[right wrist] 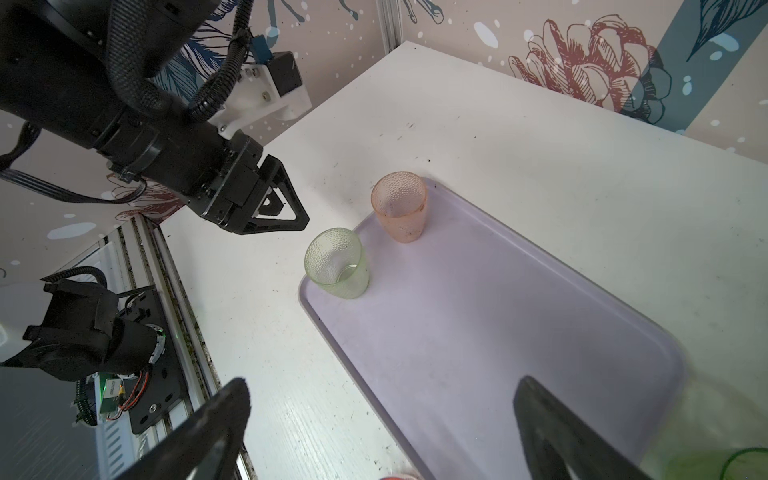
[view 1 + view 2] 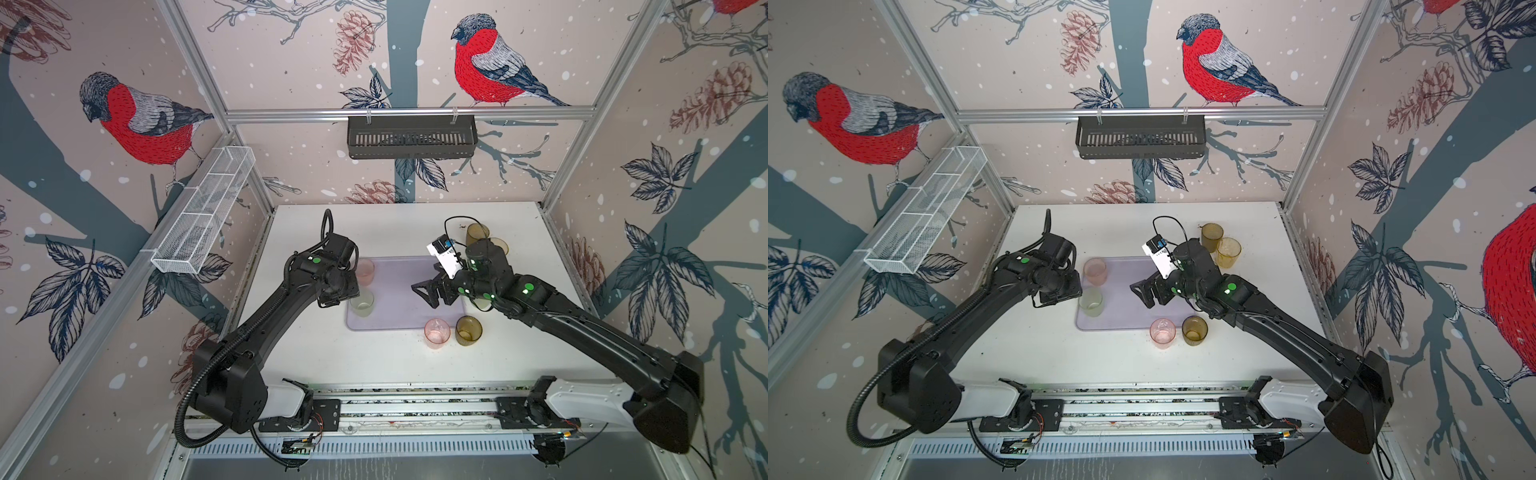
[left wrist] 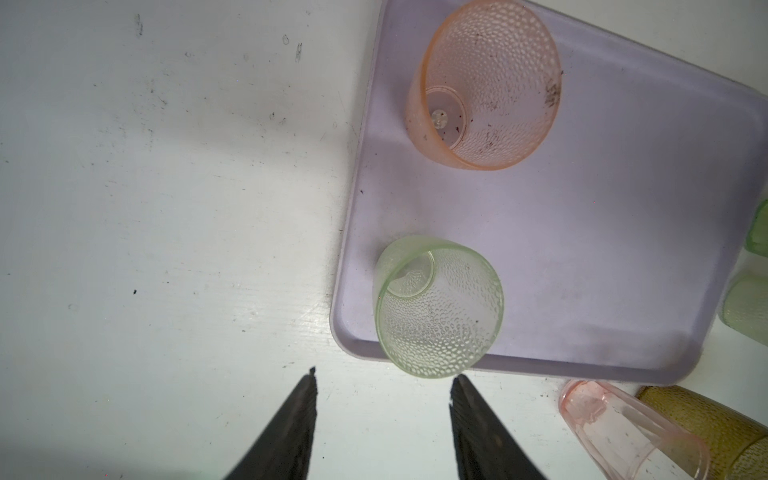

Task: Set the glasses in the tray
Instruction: 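Raise the left gripper off the green cup while the right gripper shifts, then swing the left gripper over the tray while the right gripper nears the cups beyond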

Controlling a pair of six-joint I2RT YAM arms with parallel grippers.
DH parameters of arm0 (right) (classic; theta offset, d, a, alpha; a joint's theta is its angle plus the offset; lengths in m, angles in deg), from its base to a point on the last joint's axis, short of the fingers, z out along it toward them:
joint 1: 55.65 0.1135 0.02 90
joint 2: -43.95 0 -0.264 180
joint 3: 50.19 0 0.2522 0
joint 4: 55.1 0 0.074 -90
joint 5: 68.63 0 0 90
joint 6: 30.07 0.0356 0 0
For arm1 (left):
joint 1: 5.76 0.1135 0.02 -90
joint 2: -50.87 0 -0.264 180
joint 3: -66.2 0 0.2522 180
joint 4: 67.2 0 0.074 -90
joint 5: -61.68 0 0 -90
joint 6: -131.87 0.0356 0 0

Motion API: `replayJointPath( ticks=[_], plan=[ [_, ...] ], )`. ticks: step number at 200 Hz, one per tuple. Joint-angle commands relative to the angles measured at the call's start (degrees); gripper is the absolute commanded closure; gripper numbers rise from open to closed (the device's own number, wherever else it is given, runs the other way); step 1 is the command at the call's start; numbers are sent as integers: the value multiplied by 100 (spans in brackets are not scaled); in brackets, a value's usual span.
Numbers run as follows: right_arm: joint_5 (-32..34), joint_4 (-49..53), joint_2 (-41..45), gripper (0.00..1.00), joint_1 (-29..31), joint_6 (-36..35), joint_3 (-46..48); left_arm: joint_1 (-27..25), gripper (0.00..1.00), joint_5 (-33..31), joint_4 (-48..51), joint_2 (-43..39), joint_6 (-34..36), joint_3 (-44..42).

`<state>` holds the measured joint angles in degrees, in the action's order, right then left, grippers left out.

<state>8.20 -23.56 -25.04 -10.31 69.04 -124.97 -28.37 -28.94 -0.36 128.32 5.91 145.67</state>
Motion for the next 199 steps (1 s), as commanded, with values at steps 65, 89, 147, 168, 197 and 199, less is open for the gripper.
replayJointPath(
  ticks=[65,89,147,168,197,199],
  plan=[
    [316,240,-255,1,-1,452,-451,-7,46,251,24,-386,101,80],
    [512,396,-546,1,3,573,-605,-6,42,486,-87,-563,241,31],
    [1225,1195,-1041,1,71,802,-1413,-6,38,1372,-372,-1182,520,-179],
    [1532,1357,-1163,1,102,881,-1618,-6,36,1646,-408,-1356,606,-318],
    [1868,1580,-1241,1,101,1091,-1840,-6,31,1795,-424,-1579,820,-387],
    [1900,1600,-1244,1,101,1113,-1862,-4,31,1805,-429,-1589,844,-391]
  ],
)
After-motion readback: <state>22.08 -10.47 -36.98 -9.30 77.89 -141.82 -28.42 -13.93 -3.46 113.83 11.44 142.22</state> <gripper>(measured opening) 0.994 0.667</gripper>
